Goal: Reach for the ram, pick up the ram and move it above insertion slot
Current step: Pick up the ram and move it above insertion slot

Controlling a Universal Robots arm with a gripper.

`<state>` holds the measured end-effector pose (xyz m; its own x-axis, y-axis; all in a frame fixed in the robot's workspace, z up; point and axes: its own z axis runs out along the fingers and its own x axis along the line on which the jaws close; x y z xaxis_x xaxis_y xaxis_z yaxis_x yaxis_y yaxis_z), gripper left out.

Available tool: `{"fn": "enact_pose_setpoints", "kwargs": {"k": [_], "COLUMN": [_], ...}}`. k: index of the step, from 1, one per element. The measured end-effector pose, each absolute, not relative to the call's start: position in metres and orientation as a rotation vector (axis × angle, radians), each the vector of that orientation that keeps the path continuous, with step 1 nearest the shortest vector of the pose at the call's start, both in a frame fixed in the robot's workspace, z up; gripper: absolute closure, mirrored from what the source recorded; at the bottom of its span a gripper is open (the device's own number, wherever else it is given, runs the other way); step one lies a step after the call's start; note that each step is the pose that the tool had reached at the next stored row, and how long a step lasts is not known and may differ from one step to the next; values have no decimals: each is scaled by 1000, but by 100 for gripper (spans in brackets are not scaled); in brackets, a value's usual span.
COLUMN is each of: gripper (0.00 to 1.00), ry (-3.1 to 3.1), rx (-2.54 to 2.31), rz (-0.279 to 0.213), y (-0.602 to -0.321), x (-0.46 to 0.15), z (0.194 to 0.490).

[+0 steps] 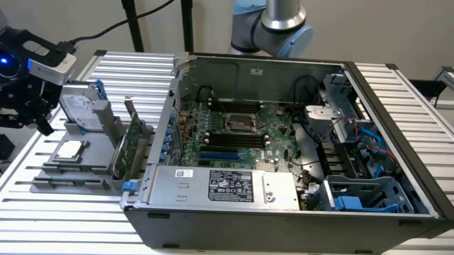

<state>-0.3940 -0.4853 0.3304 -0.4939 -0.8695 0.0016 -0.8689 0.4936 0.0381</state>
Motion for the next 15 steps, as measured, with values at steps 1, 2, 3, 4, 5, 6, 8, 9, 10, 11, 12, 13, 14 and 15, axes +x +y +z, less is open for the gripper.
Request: {"fn": "enact_pose_setpoints", "kwargs": {"k": [1, 2, 3, 4, 5, 6, 8, 9, 10, 11, 12, 13, 14, 15], "gripper": [89, 89, 89, 89, 89, 89, 89, 89, 89, 89, 89, 89, 89, 89], "ry": [-2683, -2668, -2653, -2638, -2623, -2606, -2574, -2558, -2541, -2524, -2508, -2490, -2474, -2456], "rx": [1594, 1618, 1641, 1665, 1689, 1714, 1760, 1783, 1806, 1829, 1852, 1875, 1896, 1918], "rz": [-50, -49, -49, -49, -49, -48, -48, -47, -47, -47, -46, -46, -46, -45], "y": [-485, -485, -485, -485, -485, -485, -485, -485, -485, -485, -485, -485, -485, -485], "x": [-394, -394, -394, -394, -394, -394, -394, -394, -394, -394, -394, -394, -394, -394], "z": [330, 330, 329, 329, 328, 328, 327, 327, 326, 326, 326, 325, 325, 325]}}
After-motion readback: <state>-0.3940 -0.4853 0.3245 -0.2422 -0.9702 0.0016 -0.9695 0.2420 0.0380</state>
